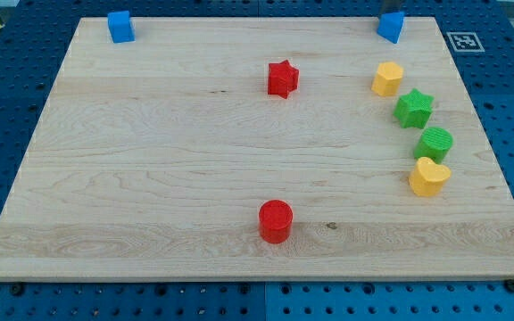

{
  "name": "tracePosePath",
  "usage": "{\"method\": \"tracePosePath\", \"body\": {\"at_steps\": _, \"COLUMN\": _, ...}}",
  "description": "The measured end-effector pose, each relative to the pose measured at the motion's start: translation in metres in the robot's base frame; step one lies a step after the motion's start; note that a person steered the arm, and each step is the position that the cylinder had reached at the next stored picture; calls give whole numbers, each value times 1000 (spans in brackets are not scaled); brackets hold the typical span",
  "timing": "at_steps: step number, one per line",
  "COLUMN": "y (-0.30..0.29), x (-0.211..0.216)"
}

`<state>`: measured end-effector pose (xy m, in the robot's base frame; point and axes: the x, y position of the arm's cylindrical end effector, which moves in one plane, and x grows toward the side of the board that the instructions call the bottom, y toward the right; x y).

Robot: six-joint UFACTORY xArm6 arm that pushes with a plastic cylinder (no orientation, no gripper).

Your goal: Move blue triangle closer to the red star

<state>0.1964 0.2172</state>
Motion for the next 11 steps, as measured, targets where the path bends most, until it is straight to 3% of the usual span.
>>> {"method": "tracePosePath", "body": {"at_steps": 3, "y": 56, "x": 31}}
{"method": "tracePosePath", "body": {"at_steps": 8, "y": -50, "x": 41}}
{"method": "tracePosePath", "body": {"at_steps": 11, "y": -87, "x": 80}}
